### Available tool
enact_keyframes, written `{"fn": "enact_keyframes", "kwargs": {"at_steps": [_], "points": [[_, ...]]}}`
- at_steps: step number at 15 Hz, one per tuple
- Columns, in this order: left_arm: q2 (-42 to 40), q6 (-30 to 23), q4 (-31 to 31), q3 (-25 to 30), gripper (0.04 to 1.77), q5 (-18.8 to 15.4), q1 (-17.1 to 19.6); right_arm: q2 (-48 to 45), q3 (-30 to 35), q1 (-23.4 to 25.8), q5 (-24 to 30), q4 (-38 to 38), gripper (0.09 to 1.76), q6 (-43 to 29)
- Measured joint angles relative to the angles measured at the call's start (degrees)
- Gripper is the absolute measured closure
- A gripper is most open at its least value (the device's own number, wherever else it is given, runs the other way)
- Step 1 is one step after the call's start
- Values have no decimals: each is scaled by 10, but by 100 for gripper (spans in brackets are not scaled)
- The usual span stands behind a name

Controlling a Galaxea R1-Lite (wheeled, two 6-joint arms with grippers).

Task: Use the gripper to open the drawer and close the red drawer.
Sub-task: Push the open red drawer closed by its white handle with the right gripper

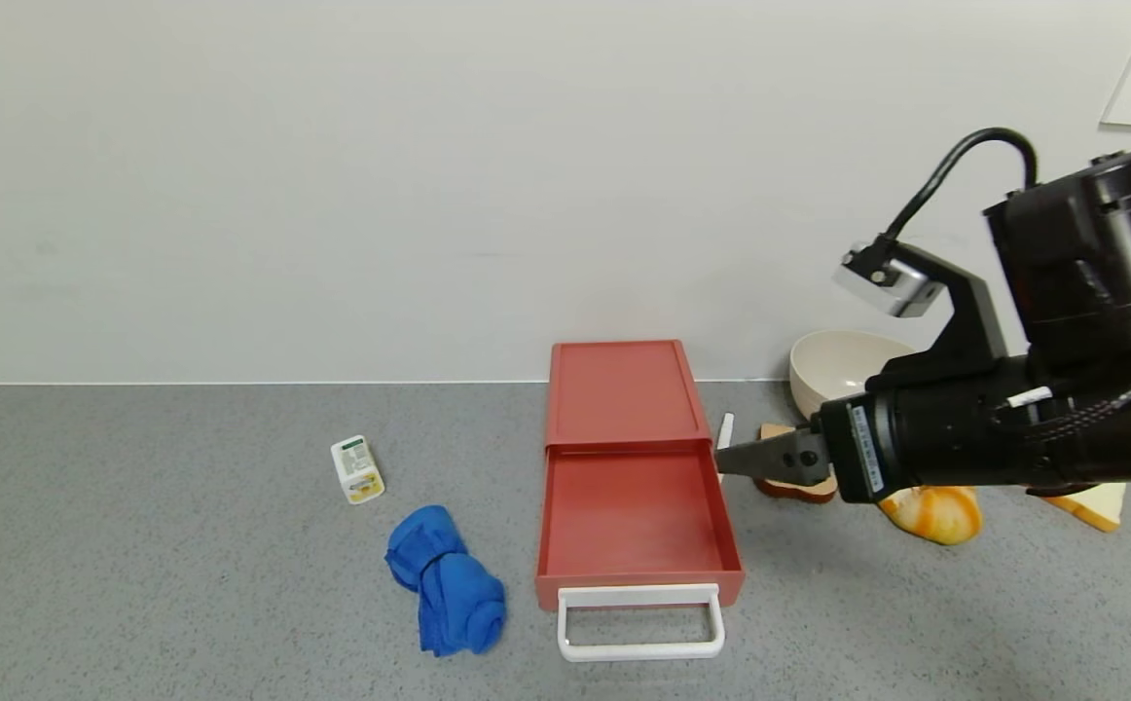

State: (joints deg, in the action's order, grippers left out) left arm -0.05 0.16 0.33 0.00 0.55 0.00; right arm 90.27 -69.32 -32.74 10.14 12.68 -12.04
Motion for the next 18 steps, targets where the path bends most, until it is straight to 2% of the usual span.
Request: {"fn": "enact_keyframes", "kwargs": {"at_steps": [9, 18], "points": [[0, 0, 0, 0, 9, 0, 0, -85, 127, 87, -2, -140, 14, -3], [0, 0, 0, 0, 9, 0, 0, -93, 146, 94, -2, -146, 14, -11]]}}
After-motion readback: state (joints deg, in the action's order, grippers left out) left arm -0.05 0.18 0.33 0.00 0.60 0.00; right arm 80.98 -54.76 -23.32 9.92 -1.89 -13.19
